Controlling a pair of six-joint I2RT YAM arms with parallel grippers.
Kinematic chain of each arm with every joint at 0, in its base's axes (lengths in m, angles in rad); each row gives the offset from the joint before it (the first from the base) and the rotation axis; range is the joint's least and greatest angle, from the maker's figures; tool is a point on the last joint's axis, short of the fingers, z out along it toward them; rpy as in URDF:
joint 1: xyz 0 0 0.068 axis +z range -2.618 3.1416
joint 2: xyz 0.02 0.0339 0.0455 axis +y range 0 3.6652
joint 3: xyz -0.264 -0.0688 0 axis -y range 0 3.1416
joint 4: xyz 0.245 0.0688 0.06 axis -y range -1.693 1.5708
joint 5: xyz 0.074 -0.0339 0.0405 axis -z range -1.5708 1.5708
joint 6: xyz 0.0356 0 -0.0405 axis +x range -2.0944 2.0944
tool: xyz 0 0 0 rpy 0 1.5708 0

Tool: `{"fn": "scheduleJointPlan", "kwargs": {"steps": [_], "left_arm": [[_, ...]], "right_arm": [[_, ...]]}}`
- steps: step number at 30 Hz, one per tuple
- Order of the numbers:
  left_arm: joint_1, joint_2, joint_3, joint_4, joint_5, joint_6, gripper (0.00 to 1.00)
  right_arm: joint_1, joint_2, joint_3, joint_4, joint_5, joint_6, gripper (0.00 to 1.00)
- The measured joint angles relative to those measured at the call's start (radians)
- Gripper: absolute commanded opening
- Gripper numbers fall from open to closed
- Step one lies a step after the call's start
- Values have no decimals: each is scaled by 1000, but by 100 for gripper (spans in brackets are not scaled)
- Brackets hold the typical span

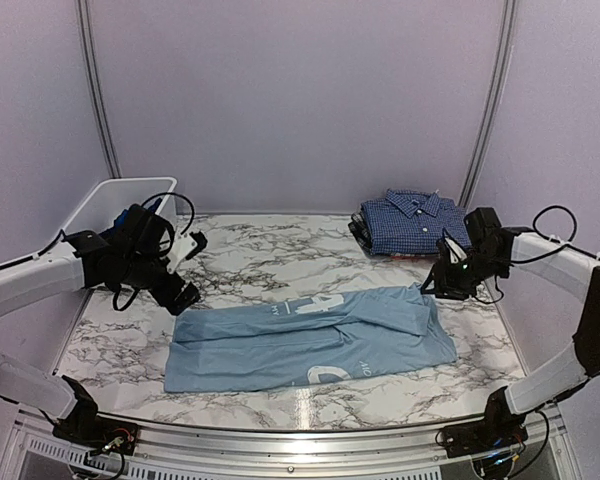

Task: Fold and stack the mixed laundry pile
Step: Fold the 1/3-folded T-shirt at the center of the board.

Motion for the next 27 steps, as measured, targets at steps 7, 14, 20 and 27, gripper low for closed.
{"fn": "scheduleJointPlan", "kwargs": {"steps": [7, 14, 20, 27], "left_arm": [[0, 46, 199, 140, 98, -208, 99], [-61, 399, 446, 237, 290, -346, 99], [-122, 530, 460, 230, 318, -394, 99], [-119, 529, 458, 232, 310, -406, 99]], "right_arm": [[-3, 130, 145, 37, -23, -29, 41], [2, 319, 270, 63, -152, -84, 37], [41, 444, 366, 59, -193, -136, 42], [80, 541, 390, 28, -175, -171, 42]]}}
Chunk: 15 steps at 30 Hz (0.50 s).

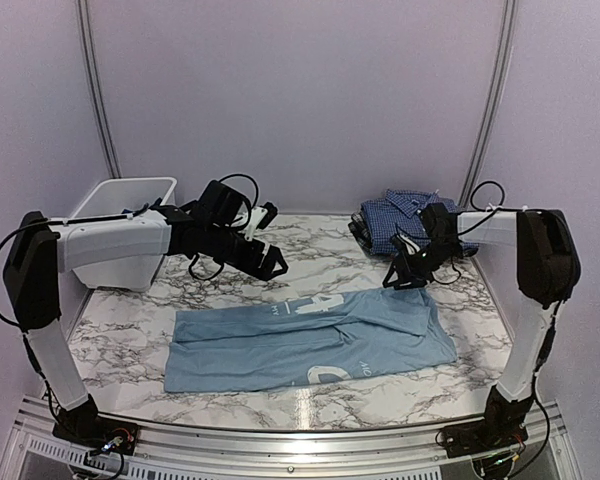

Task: Fold and stack the mixed laundry pile
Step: Fold the 1/3-folded T-shirt at the center of the board.

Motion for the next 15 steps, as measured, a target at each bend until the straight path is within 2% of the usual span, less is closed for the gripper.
{"fn": "scheduleJointPlan", "kwargs": {"steps": [6, 11, 15], "left_arm": [[0, 0, -11, -1, -3, -1, 99], [0, 0, -12, -1, -3, -1, 99], [0, 0, -12, -1, -3, -1, 99]], "right_arm": [[5, 33, -7, -19, 31, -6, 41], [7, 33, -34, -21, 38, -11, 37], [10, 30, -60, -20, 38, -14, 39]]}}
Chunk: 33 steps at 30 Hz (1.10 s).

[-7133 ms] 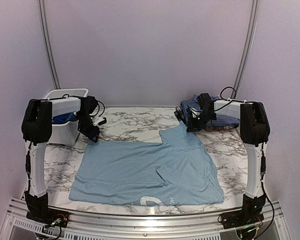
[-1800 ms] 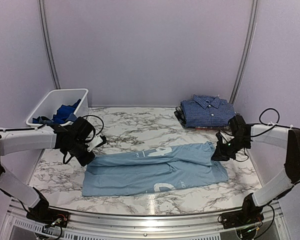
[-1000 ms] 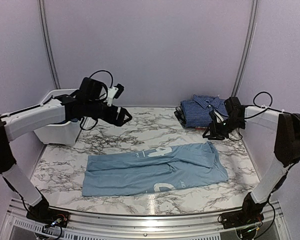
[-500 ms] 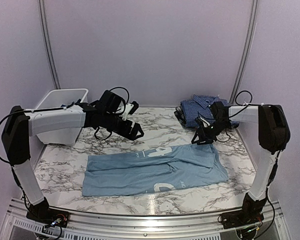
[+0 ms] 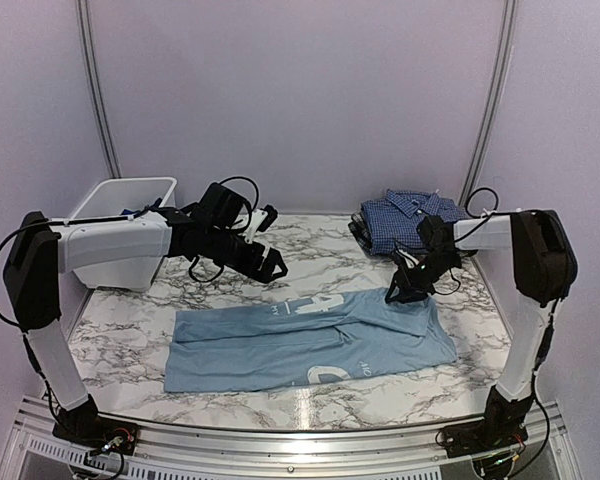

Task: Fold and stack the mixed laundry pile
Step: Fold the 1/3-folded T-shirt at the center of the board, then adjust the rectangle-folded T-shirt at the center of the board.

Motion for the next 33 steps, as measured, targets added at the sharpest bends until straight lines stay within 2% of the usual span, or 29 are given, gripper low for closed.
{"fn": "scheduleJointPlan", "kwargs": {"steps": [6, 10, 14, 17, 20, 27, 31, 33], "left_arm": [[0, 0, 0, 0, 0, 0, 99], [0, 0, 0, 0, -1, 0, 99], [-1, 0, -7, 0, -6, -3, 99], [-3, -3, -17, 0, -11, -4, 99], [-4, -8, -24, 0, -17, -4, 99], [-7, -24, -37, 0, -27, -4, 99], [-10, -34, -47, 0, -34, -3, 99], [-11, -38, -55, 0, -35, -3, 99]], "right_arm": [[1, -9, -13, 0, -9, -3, 33], [7, -21, -14, -2, -21, -5, 22], [15, -56, -20, -8, -33, -5, 19], [18, -78, -21, -9, -41, -4, 21], [18, -81, -26, -9, -46, -1, 35], [22, -60, -31, -13, -16, -3, 44], [29, -46, -31, -13, 8, -5, 32], [34, -46, -31, -13, 7, -6, 30]]}}
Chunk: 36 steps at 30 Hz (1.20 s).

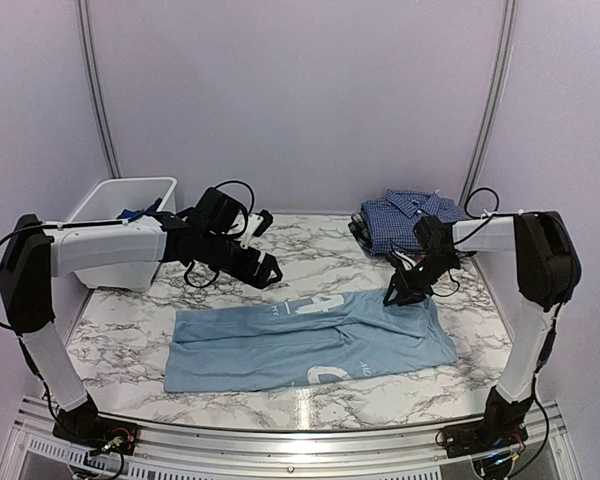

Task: Fold and stack the mixed laundry pile
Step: Adjust the rectangle-folded T-shirt at the center of the board.

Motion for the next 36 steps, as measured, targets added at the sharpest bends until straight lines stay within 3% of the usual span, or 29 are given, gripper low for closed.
{"fn": "scheduleJointPlan", "kwargs": {"steps": [4, 10, 17, 25, 27, 29, 36], "left_arm": [[0, -5, -5, 0, -14, 5, 99], [0, -16, -5, -2, -55, 15, 99], [0, -40, -5, -16, -96, 27, 99], [0, -74, -33, -21, -121, 27, 99], [0, -83, -45, -23, -126, 27, 99], [0, -91, -60, -23, -131, 26, 99], [0, -110, -97, -27, -147, 19, 99]], "right_arm": [[11, -1, 0, -3, 0, -3, 0], [16, -28, -9, -22, 2, 0, 0], [35, -205, -86, -34, -6, 15, 0], [143, -347, -265, -43, -21, 76, 0], [179, -399, -318, -51, -23, 103, 16], [208, -455, -362, -57, -31, 138, 26], [261, -610, -398, -116, -63, 173, 36]]}}
